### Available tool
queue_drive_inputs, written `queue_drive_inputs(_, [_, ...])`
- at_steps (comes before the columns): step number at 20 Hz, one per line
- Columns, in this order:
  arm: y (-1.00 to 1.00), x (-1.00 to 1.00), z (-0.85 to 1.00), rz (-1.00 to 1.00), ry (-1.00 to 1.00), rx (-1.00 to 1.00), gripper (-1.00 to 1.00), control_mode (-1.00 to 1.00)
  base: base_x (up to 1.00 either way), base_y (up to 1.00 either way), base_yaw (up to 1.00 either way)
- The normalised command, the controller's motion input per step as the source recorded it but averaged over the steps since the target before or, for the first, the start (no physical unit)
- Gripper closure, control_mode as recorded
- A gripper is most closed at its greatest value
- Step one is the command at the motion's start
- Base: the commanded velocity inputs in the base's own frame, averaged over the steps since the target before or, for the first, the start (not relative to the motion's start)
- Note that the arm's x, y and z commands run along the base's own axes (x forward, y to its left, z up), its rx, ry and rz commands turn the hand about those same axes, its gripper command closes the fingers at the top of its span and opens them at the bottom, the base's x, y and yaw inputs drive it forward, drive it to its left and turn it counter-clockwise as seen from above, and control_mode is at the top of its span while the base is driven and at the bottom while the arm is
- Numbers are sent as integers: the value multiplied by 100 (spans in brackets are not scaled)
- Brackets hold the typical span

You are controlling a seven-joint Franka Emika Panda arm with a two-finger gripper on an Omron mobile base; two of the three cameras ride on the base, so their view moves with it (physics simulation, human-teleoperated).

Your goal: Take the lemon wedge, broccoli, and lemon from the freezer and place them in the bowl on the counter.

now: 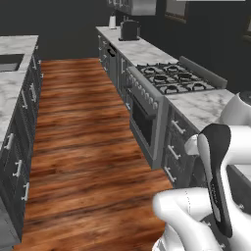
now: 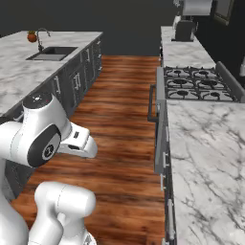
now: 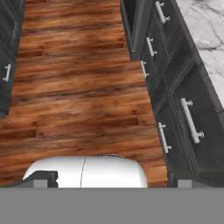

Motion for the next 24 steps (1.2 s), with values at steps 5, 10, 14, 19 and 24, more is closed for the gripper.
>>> queue_drive_inputs(5, [0, 0, 0, 0, 0, 0, -100, 100, 88, -1, 76])
queue_drive_inputs(10, [0, 0, 0, 0, 0, 0, -100, 100, 3, 79, 77])
queue_drive_inputs(14, [0, 0, 0, 0, 0, 0, -100, 100, 0, 95, 74])
queue_drive_inputs(19, [0, 0, 0, 0, 0, 0, -100, 100, 58, 34, 70])
queue_drive_inputs(24, [0, 0, 0, 0, 0, 0, -100, 100, 84, -18, 67])
